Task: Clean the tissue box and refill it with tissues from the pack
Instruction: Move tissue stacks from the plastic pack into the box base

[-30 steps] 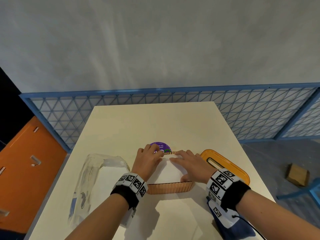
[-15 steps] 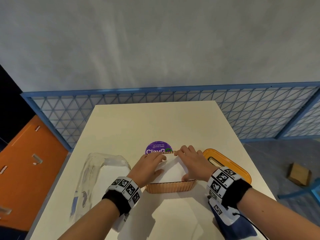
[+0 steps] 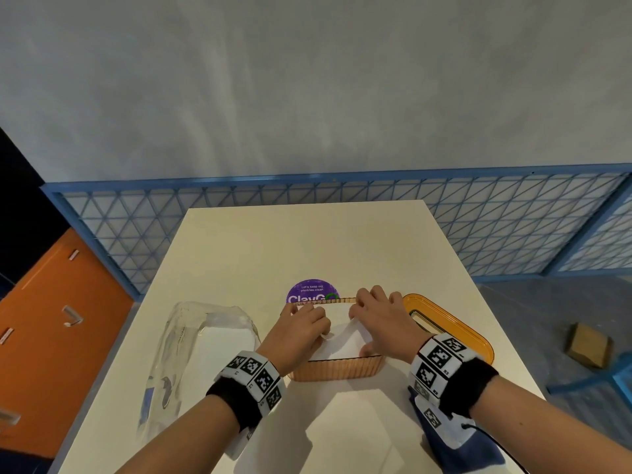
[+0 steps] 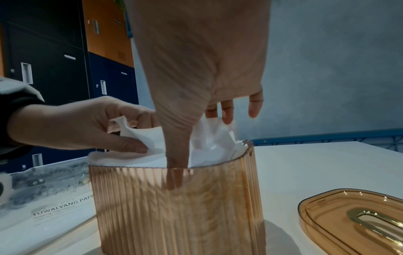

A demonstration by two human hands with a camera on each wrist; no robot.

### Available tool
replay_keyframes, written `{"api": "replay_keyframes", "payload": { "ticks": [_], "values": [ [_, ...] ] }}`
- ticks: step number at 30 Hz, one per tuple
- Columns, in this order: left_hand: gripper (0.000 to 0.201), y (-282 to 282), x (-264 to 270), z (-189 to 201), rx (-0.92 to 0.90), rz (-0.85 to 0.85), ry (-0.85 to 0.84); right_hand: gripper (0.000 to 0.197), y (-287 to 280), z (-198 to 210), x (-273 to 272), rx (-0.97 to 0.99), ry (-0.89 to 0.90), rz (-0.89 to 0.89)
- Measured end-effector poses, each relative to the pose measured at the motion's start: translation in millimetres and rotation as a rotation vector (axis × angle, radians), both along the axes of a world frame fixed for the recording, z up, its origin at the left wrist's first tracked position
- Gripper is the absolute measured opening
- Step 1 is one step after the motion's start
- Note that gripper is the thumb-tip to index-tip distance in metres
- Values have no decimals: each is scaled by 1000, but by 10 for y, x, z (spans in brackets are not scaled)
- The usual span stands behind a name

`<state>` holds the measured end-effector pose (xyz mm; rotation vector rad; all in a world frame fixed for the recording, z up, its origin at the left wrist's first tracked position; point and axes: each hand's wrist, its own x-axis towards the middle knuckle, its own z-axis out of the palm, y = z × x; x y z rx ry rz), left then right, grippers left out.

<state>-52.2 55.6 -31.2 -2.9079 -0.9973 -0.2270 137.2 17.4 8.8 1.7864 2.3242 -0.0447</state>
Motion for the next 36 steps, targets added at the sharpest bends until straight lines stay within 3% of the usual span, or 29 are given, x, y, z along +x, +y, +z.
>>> {"api": "replay_keyframes", "payload": {
  "ticks": [4, 6, 15, 25, 28, 31, 36],
  "values": [
    [25, -16, -83, 61, -176, 24, -8, 66, -2, -11, 7, -7, 16, -15],
    [32, -6, -80, 93, -268, 41, 62, 68, -9, -25, 14, 0, 16, -27],
    [56, 102, -150, 195, -384, 21, 169, 65, -35, -94, 84, -16, -66, -46],
    [70, 119, -127, 233, -266, 9, 354, 57, -12, -107, 61, -34, -73, -40],
    [64, 125, -136, 284, -339, 36, 301, 60, 16, -56, 89, -67, -55, -17],
    [49, 98, -137, 317, -452, 108, 124, 65, 38, 3, 107, -108, -26, -31],
    [26, 11, -89, 356, -346, 190, 24, 41, 5, 18, 130, -23, 100, -94]
  ]
}}
